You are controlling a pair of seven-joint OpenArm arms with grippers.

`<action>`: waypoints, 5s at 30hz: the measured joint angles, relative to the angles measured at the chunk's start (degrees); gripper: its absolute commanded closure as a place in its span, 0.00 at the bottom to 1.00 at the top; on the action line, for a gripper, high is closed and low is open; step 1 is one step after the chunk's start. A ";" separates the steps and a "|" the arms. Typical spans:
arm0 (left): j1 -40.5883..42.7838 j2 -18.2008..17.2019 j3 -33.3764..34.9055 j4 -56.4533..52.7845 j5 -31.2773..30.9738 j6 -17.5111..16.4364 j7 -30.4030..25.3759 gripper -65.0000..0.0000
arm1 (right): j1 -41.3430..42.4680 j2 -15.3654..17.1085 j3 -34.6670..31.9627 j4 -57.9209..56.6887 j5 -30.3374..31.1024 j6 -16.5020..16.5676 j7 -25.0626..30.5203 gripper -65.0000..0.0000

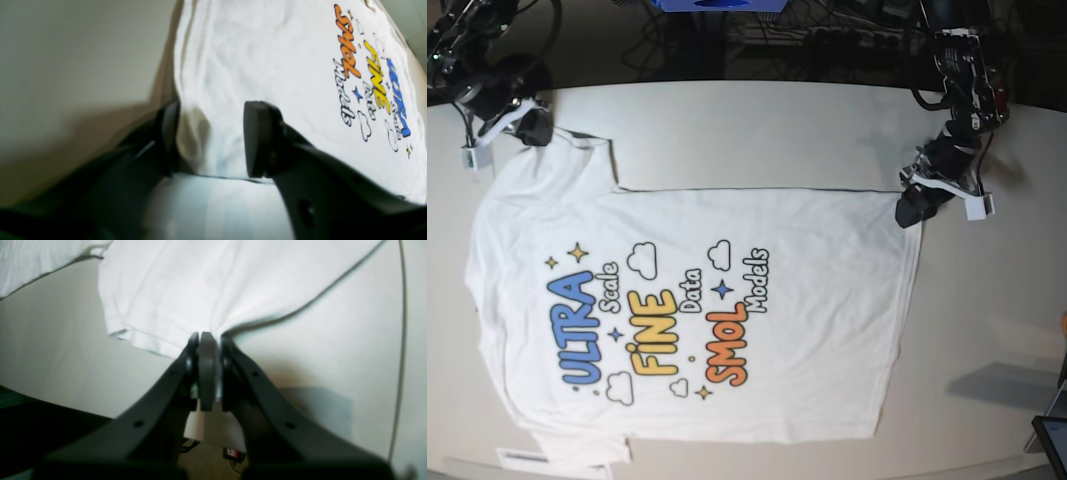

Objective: Fold the T-shirt properly
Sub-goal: 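Lower both grippers to the shirt's shoulder corners and pinch them, then lift the shoulders with both grippers and pull the shirt taut, then drag the shirt toward the robot with both grippers, smoothing it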

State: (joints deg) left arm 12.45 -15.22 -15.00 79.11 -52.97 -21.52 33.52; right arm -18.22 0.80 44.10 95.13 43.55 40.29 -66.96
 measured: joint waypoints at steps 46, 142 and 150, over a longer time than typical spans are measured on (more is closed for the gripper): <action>16.63 0.31 -7.41 23.32 2.97 1.53 4.33 1.00 | -9.27 3.15 -0.22 17.22 -2.80 -0.63 0.79 0.99; 4.07 7.56 -17.70 19.80 2.34 7.65 4.87 1.00 | 10.29 15.67 -19.10 12.31 -17.18 -0.20 2.62 0.99; -0.74 7.58 -17.62 16.20 2.10 10.03 5.05 1.00 | 15.41 15.82 -19.26 6.12 -16.98 0.04 2.80 0.99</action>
State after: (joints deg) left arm 11.70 -7.64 -32.62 95.31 -50.87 -11.49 38.57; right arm -2.81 16.62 24.84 101.25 26.57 40.34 -64.16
